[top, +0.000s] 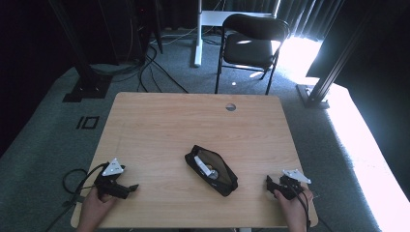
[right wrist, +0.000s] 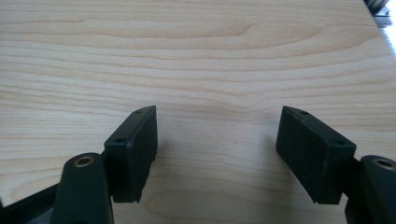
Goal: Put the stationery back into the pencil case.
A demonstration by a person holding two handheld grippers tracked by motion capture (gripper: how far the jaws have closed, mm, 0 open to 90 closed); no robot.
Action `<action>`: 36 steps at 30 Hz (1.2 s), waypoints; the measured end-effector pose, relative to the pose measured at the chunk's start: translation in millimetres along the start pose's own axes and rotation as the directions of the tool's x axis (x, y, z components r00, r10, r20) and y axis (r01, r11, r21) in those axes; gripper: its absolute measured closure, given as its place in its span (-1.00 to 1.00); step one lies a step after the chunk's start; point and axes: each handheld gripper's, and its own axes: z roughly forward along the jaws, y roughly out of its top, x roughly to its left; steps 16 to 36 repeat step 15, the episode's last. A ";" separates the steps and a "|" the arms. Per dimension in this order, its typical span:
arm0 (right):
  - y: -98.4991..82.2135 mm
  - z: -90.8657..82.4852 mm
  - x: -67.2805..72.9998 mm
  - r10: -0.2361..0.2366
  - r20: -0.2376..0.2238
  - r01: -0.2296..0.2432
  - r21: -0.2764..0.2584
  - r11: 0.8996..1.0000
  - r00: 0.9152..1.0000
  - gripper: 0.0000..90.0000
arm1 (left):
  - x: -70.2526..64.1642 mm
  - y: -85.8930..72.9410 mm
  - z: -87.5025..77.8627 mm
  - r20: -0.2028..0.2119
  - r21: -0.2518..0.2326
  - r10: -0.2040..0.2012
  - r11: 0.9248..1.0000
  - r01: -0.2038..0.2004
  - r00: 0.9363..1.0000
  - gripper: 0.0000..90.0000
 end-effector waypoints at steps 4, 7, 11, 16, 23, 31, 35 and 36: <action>0.0 0.6 2.5 -0.017 0.013 0.017 0.009 1.000 1.000 -0.43 | 0.0 0.0 0.0 0.000 0.000 0.000 1.000 0.000 1.000 -0.97; 0.1 0.8 2.8 -0.014 0.013 0.014 0.009 1.000 1.000 -0.44 | -0.1 0.0 0.0 0.000 0.000 0.000 1.000 0.000 1.000 -0.97; 0.1 0.9 2.5 -0.014 0.013 0.014 0.008 1.000 1.000 -0.48 | 0.1 -0.1 0.0 -0.001 0.000 -0.001 1.000 0.001 1.000 -0.97; 0.7 2.6 4.1 -0.037 -0.008 0.037 0.026 0.999 0.999 -0.68 | 0.3 0.0 0.1 -0.003 0.001 -0.002 1.000 0.002 1.000 -0.97; 0.7 2.6 4.1 -0.037 -0.008 0.037 0.026 0.999 0.999 -0.68 | 0.3 0.0 0.1 -0.003 0.001 -0.002 1.000 0.002 1.000 -0.97; 0.7 2.6 4.1 -0.037 -0.008 0.037 0.026 0.999 0.999 -0.68 | 0.3 0.0 0.1 -0.003 0.001 -0.002 1.000 0.002 1.000 -0.97; 0.7 2.6 4.1 -0.037 -0.008 0.037 0.026 0.999 0.999 -0.68 | 0.3 0.0 0.1 -0.003 0.001 -0.002 1.000 0.002 1.000 -0.97; 0.7 2.6 4.1 -0.037 -0.008 0.037 0.026 0.999 0.999 -0.68 | 0.3 0.0 0.1 -0.003 0.001 -0.002 1.000 0.002 1.000 -0.97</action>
